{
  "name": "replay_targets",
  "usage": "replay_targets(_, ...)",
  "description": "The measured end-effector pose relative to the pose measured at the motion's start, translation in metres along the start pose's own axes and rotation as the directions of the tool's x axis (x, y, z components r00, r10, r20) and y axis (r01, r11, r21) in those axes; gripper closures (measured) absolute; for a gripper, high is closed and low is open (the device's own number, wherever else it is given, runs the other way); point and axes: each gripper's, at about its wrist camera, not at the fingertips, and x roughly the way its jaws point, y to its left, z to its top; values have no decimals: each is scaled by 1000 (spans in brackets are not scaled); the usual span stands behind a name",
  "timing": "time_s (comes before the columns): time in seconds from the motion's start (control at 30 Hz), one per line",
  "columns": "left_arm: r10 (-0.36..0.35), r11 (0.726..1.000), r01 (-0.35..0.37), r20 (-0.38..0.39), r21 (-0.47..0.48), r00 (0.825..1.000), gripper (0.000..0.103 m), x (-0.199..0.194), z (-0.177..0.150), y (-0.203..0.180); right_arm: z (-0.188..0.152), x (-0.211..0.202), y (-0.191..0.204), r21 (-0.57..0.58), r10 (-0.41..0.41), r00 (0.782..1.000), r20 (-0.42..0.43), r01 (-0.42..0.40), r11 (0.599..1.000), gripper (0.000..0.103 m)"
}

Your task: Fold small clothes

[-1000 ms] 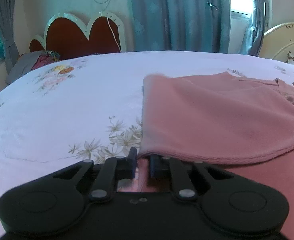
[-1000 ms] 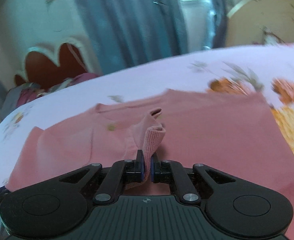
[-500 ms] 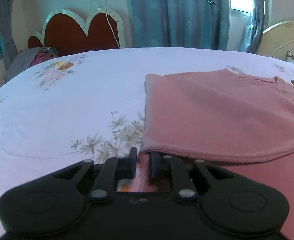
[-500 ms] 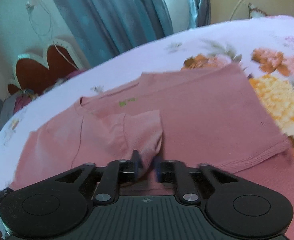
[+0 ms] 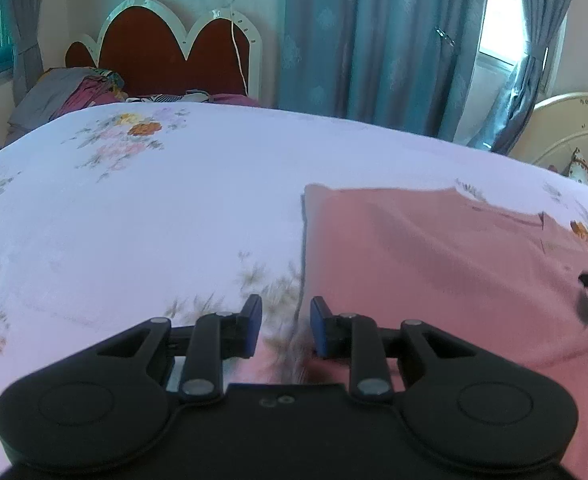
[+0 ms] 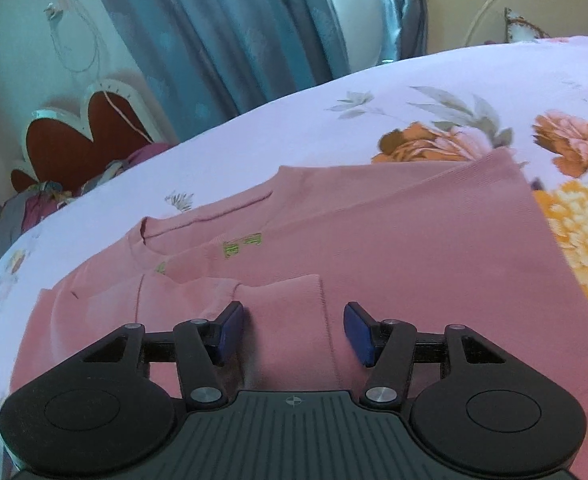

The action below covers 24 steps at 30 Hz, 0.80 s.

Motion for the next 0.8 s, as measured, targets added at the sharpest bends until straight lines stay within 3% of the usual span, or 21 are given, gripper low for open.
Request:
replay_targets(0.03,-4,1000,4,-2,2,1000,77,5,4,-2,-1,1,2,-9,6,1000,-12,-6,1000,84)
replay_targets(0.07,-4,1000,4,-3,6,1000,77,11,7,-5,-2,2,3,-6,14,1000,-21,-14,1000,94)
replay_targets(0.17,-16,1000,16,-7,20,1000,77,27,15,-13,-3,-3,2,-3,9,1000,1,-9,1000,94)
replay_targets(0.3,-37,999,38,-25,27,999,77,50,26,-24,-3,-30,3,-24,-40,992,123,44,999,95)
replay_targets(0.37,-36,999,37,-33,23,999,77,58,28,-26,-7,-25,1,-50,-93,990,103,98,994,95)
replay_targets(0.43,-37,999,38,-46,21,998,77,66,30,-28,-9,-14,-5,-37,-72,997,29,73,997,94)
replay_targets(0.6,-44,999,43,-70,-19,997,71,82,37,-25,-1,-21,-13,33,-70,995,76,68,997,94)
replay_targets(0.8,-44,996,37,-87,-80,995,68,108,48,-21,4,-11,-5,-17,-69,995,65,70,997,93)
